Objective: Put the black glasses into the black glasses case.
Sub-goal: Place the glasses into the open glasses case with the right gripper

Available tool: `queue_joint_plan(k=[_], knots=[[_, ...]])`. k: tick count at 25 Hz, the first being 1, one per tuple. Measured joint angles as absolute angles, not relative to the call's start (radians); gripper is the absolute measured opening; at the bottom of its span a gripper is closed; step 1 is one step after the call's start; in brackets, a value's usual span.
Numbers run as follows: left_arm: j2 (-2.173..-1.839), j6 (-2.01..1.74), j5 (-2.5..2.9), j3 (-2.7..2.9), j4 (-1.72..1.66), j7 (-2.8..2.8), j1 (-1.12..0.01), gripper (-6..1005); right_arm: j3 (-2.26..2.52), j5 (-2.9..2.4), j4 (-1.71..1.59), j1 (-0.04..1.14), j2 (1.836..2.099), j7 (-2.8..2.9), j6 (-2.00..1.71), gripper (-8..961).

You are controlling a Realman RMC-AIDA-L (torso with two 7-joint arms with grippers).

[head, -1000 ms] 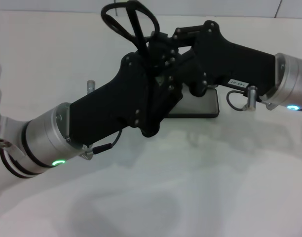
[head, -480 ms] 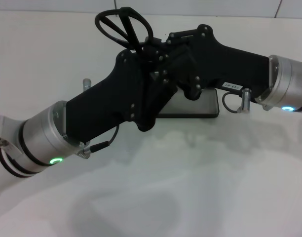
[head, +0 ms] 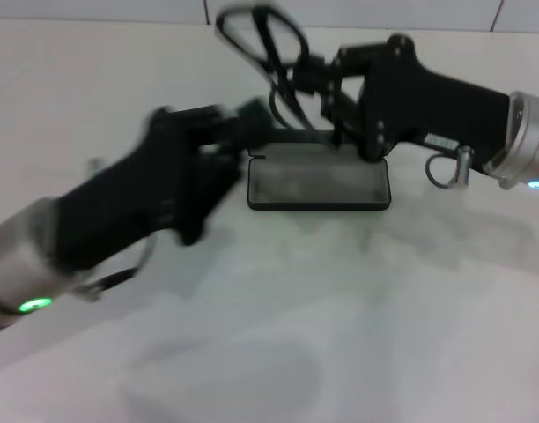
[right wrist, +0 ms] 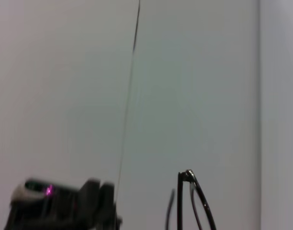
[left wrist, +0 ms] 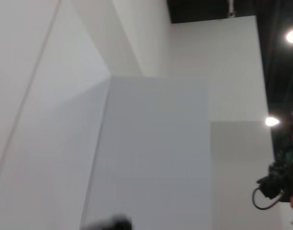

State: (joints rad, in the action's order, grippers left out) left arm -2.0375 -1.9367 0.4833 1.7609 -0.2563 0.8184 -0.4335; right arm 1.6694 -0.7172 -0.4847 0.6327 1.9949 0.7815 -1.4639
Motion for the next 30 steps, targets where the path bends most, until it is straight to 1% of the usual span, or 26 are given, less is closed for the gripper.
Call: queue_joint_plan(k=[2, 4, 6, 8, 10, 12, 13, 16, 21, 26, 30], knots=[[-2.015, -1.959, 0.477, 1.738, -0.256, 0.822, -0.401, 66, 1.668, -0.796, -0.549, 0.605, 1.978, 0.821, -1.424, 76], [-2.001, -1.974, 0.476, 1.703, -0.256, 0.831, -0.373, 66, 1.666, -0.94, -0.695, 0.548, 1.961, 0.9, -1.336, 77], [-1.988, -1.989, 0.476, 1.661, -0.259, 0.84, -0.345, 66, 1.665, -1.084, -0.83, 0.497, 1.959, 0.983, -1.246, 78], [-1.979, -2.003, 0.476, 1.628, -0.261, 0.848, -0.326, 65, 1.665, -1.295, -1.0, 0.434, 1.971, 1.121, -1.136, 79], [-1.976, -2.013, 0.478, 1.606, -0.259, 0.852, -0.316, 64, 1.665, -1.48, -1.131, 0.386, 1.992, 1.233, -1.074, 80], [-1.977, -2.015, 0.48, 1.597, -0.256, 0.854, -0.314, 64, 1.683, -1.713, -1.281, 0.337, 2.019, 1.363, -1.016, 81], [-1.979, -2.015, 0.481, 1.595, -0.256, 0.854, -0.314, 64, 1.698, -1.781, -1.32, 0.33, 2.022, 1.407, -0.997, 81], [-1.984, -2.013, 0.486, 1.595, -0.254, 0.854, -0.316, 64, 1.756, -1.975, -1.417, 0.343, 2.021, 1.555, -0.954, 82], [-1.991, -2.011, 0.487, 1.595, -0.241, 0.85, -0.326, 65, 1.799, -2.183, -1.468, 0.384, 2.025, 1.695, -0.931, 84], [-1.997, -2.008, 0.484, 1.594, -0.234, 0.848, -0.325, 65, 1.874, -2.359, -1.466, 0.423, 2.028, 1.797, -0.841, 87], [-2.0, -2.008, 0.48, 1.594, -0.228, 0.847, -0.328, 66, 1.915, -2.402, -1.431, 0.44, 2.028, 1.81, -0.763, 88]])
